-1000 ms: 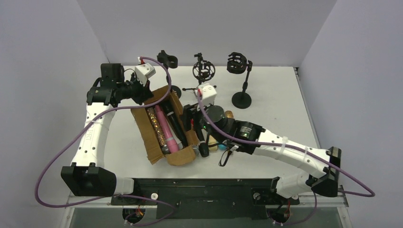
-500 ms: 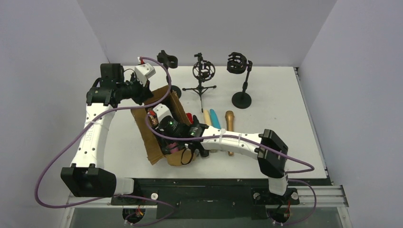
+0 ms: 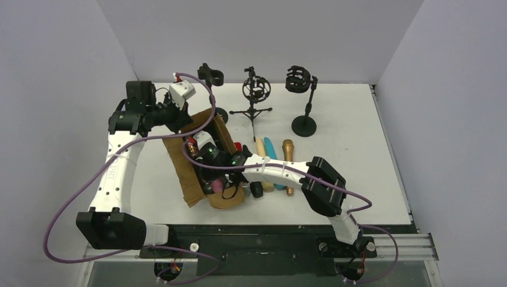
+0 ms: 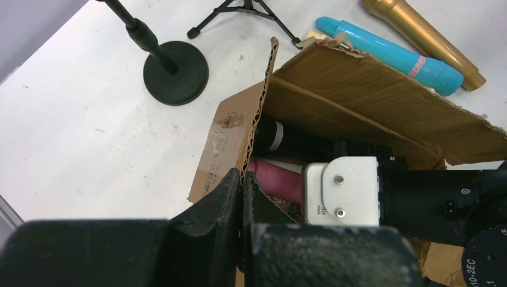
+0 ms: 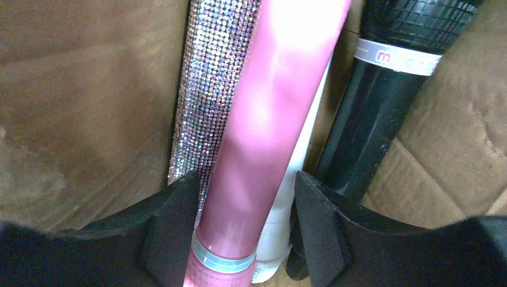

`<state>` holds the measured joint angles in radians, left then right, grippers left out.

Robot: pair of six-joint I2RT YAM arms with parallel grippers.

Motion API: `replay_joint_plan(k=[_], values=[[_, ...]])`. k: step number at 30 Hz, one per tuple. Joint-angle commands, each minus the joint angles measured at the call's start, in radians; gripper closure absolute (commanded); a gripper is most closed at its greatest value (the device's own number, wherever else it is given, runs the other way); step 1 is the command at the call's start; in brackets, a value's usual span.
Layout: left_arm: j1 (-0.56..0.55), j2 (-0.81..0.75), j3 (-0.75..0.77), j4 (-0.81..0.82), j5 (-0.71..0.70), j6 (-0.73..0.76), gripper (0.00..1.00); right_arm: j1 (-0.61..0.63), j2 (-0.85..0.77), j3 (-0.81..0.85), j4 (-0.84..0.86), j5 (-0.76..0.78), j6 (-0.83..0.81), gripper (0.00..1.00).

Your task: Attach the microphones to the stand

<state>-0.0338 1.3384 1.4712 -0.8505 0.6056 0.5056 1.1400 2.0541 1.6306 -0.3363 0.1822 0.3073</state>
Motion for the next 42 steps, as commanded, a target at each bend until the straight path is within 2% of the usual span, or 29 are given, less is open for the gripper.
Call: replay_joint_plan(k=[1, 5, 10, 15, 21, 25, 29, 31, 37, 42], values=[[-0.005, -0.045, 0.013, 0.048, 0.046, 0.003, 1.00, 0.003, 0.022, 0.030, 0.015, -0.030, 0.013, 0.50], [-0.005, -0.044, 0.014, 0.047, 0.045, 0.006, 1.00, 0.009, -0.009, 0.022, 0.015, -0.033, 0.015, 0.69], [-0.005, -0.044, 0.014, 0.041, 0.036, 0.017, 1.00, 0.011, -0.129, -0.015, 0.032, -0.035, 0.021, 0.87], [-0.005, -0.049, 0.014, 0.031, 0.023, 0.032, 1.00, 0.012, -0.272, -0.062, 0.025, -0.047, 0.029, 0.99], [-0.005, -0.049, 0.010, 0.026, 0.017, 0.041, 1.00, 0.000, -0.492, -0.218, 0.056, 0.009, 0.056, 1.00], [-0.005, -0.053, 0.003, 0.027, 0.018, 0.045, 1.00, -0.042, -0.649, -0.395, 0.070, 0.077, 0.090, 1.00], [-0.005, -0.050, 0.002, 0.025, 0.018, 0.045, 1.00, -0.181, -0.815, -0.569, 0.077, 0.107, 0.148, 1.00], [-0.005, -0.049, 0.003, 0.025, 0.020, 0.045, 1.00, -0.294, -0.863, -0.647, 0.072, 0.125, 0.170, 1.00], [-0.005, -0.048, 0.003, 0.026, 0.022, 0.041, 1.00, -0.502, -0.885, -0.859, 0.091, 0.156, 0.205, 1.00], [-0.005, -0.047, -0.004, 0.027, 0.024, 0.038, 1.00, -0.545, -0.824, -0.946, 0.140, 0.166, 0.232, 1.00]])
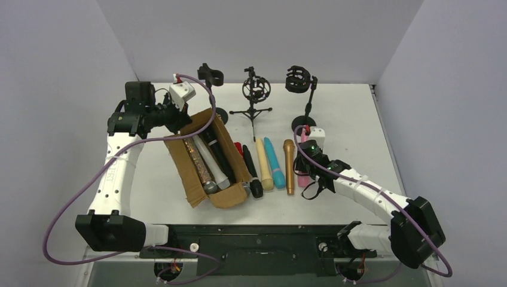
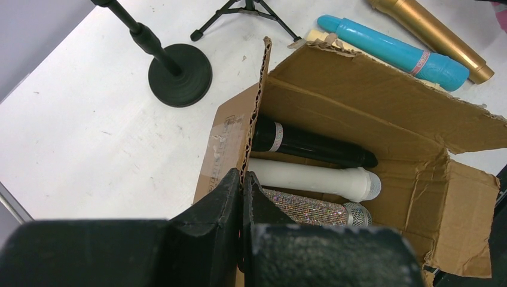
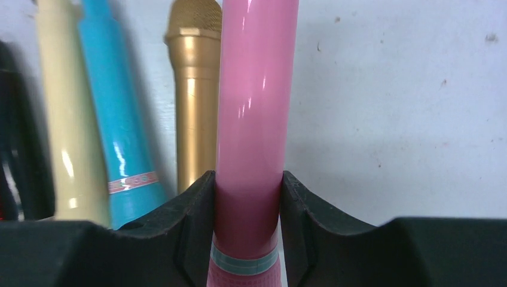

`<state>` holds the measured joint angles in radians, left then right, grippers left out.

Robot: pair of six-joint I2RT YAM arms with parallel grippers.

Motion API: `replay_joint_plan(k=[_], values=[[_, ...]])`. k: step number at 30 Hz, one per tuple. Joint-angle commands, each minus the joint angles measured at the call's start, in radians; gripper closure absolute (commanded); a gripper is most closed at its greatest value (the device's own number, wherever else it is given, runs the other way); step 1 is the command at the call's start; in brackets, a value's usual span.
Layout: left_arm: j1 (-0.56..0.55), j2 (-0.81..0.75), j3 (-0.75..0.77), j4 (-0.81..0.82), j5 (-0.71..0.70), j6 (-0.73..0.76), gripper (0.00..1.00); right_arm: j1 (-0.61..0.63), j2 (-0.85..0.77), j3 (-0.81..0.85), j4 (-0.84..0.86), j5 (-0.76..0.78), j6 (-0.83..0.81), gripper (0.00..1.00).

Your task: Attach the microphones to the stand

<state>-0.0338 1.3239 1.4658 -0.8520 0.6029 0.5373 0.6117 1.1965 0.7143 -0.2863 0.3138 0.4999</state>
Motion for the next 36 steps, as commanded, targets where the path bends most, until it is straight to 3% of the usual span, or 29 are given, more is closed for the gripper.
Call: replay_joint_plan(k=[1, 8, 10, 16, 18, 23, 29, 36], values=[[-0.005, -0.032, 0.001, 0.029, 0.026, 0.005, 1.00, -0.023, 0.056, -0.040, 0.097, 0.034, 0.046, 1.00], [-0.006, -0.033, 0.008, 0.027, 0.026, 0.000, 1.00, -0.050, 0.181, -0.049, 0.168, -0.019, 0.061, 0.99], [-0.005, -0.034, 0.009, 0.025, 0.026, 0.001, 1.00, -0.052, 0.215, -0.049, 0.180, -0.029, 0.061, 0.94], [-0.005, -0.030, 0.009, 0.031, 0.025, 0.000, 1.00, -0.052, 0.198, -0.060, 0.174, -0.024, 0.067, 0.49], [-0.006, -0.027, 0.008, 0.033, 0.029, -0.004, 1.00, -0.050, 0.174, -0.053, 0.157, -0.024, 0.070, 0.42], [-0.006, -0.025, 0.009, 0.045, 0.039, -0.016, 1.00, 0.014, 0.077, 0.019, 0.051, 0.094, 0.060, 0.39], [-0.005, -0.024, 0.010, 0.050, 0.043, -0.021, 1.00, 0.266, -0.090, 0.204, -0.013, 0.218, 0.022, 0.41], [-0.006, -0.025, 0.020, 0.050, 0.046, -0.033, 1.00, 0.494, 0.031, 0.472, 0.001, 0.166, -0.066, 0.46]])
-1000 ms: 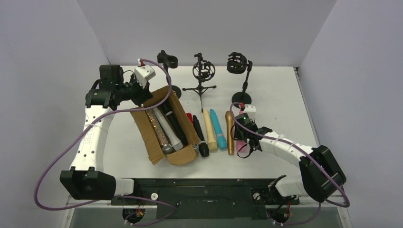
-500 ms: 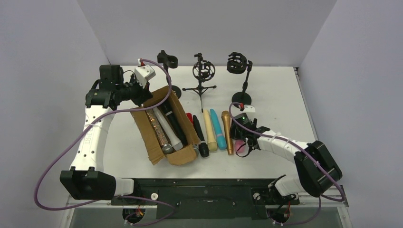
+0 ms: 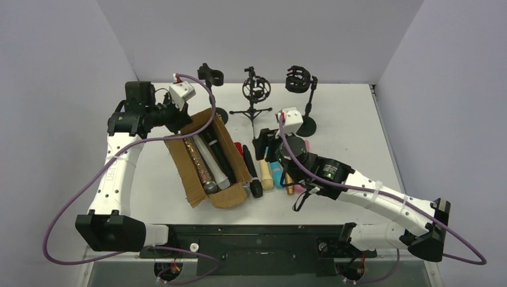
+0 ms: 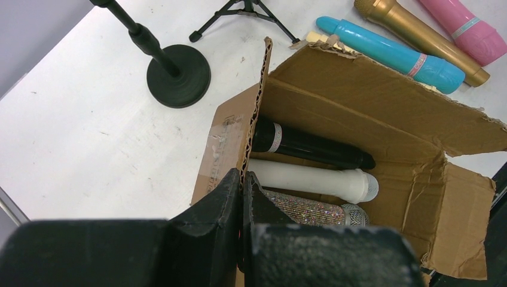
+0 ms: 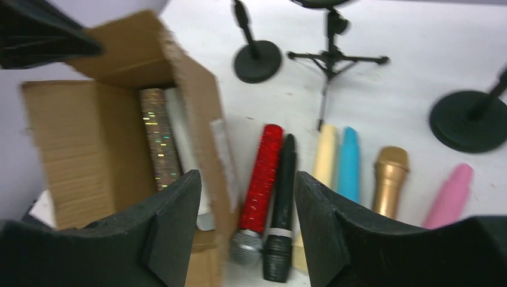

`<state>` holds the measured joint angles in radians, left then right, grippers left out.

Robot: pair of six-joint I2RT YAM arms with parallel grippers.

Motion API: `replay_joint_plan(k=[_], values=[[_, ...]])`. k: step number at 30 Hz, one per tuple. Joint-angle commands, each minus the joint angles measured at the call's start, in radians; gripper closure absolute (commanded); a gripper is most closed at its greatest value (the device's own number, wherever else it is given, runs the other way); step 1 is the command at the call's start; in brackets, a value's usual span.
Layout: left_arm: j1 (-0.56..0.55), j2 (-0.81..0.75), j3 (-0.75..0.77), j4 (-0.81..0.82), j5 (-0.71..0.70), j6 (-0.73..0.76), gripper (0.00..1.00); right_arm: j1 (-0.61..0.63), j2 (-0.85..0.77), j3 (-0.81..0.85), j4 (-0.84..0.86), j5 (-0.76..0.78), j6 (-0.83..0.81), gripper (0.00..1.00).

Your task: Attach the microphones to the stand

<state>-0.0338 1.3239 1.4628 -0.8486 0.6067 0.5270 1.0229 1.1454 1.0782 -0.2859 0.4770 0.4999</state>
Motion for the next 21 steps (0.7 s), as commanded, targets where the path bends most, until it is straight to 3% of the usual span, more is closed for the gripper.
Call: replay_joint_plan(k=[1, 10, 21], values=[[-0.006, -0.025, 0.024, 0.046, 0.043, -0.027, 1.00, 0.115, 0.133, 0.125, 0.008, -0.011, -0.083, 0.46], [-0.006, -0.027, 0.045, 0.027, 0.041, -0.031, 1.00, 0.193, 0.487, 0.343, 0.041, -0.155, -0.182, 0.55], [-0.006, -0.030, 0.035, 0.023, 0.039, -0.020, 1.00, 0.149, 0.737, 0.493, 0.016, -0.199, -0.190, 0.60]])
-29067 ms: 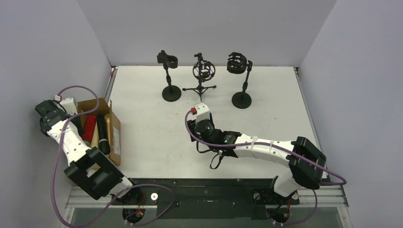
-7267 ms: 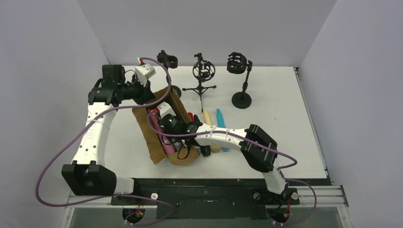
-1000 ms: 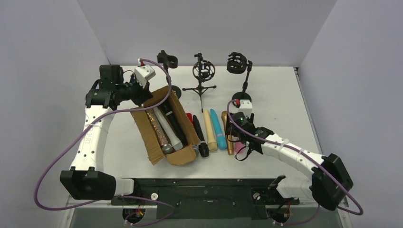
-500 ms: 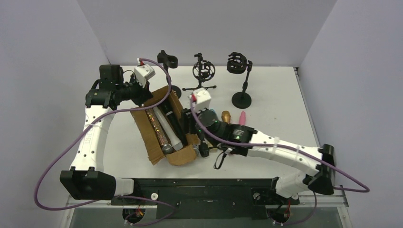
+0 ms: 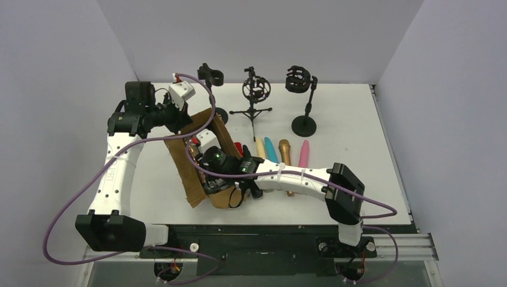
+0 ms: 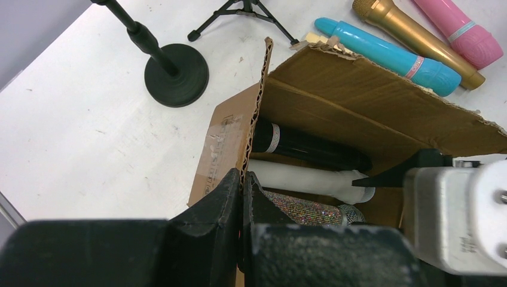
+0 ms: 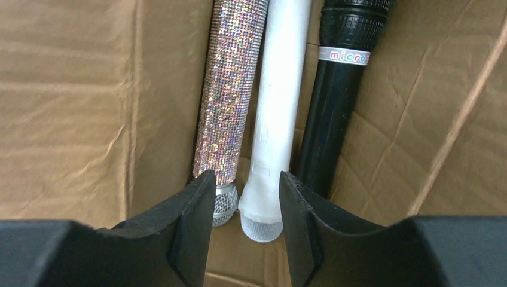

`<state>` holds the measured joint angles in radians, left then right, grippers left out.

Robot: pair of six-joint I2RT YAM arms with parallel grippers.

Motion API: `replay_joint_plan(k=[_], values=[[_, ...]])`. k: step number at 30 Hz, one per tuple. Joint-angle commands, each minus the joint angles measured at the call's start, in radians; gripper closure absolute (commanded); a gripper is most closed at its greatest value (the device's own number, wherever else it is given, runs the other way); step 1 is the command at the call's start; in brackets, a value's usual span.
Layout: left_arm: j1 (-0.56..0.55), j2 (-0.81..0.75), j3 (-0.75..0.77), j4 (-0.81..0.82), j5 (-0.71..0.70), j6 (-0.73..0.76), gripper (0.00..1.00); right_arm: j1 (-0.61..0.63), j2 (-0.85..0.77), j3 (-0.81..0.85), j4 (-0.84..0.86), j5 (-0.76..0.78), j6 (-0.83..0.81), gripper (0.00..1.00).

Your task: Attach the microphones to the stand

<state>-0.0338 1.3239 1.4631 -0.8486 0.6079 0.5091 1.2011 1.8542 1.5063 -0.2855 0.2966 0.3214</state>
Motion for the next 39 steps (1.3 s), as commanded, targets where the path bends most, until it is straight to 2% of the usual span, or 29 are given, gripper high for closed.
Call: replay_joint_plan(k=[1, 9, 19, 29, 39], values=[[-0.005, -0.031, 0.035, 0.023, 0.039, 0.001, 1.00, -0.033, 0.048, 0.068, 0.017, -0.019, -0.012, 0.60], [-0.005, -0.033, 0.035, 0.022, 0.039, 0.008, 1.00, -0.080, 0.146, 0.092, 0.030, -0.028, 0.001, 0.62], [-0.006, -0.029, 0.042, 0.020, 0.044, 0.006, 1.00, -0.081, 0.216, 0.127, 0.029, -0.031, 0.001, 0.62], [-0.006, -0.029, 0.043, 0.020, 0.051, 0.005, 1.00, -0.071, 0.305, 0.183, -0.030, 0.034, -0.010, 0.53], [-0.006, -0.037, 0.039, 0.018, 0.057, 0.012, 1.00, -0.064, 0.361, 0.182, -0.035, 0.034, -0.013, 0.45]])
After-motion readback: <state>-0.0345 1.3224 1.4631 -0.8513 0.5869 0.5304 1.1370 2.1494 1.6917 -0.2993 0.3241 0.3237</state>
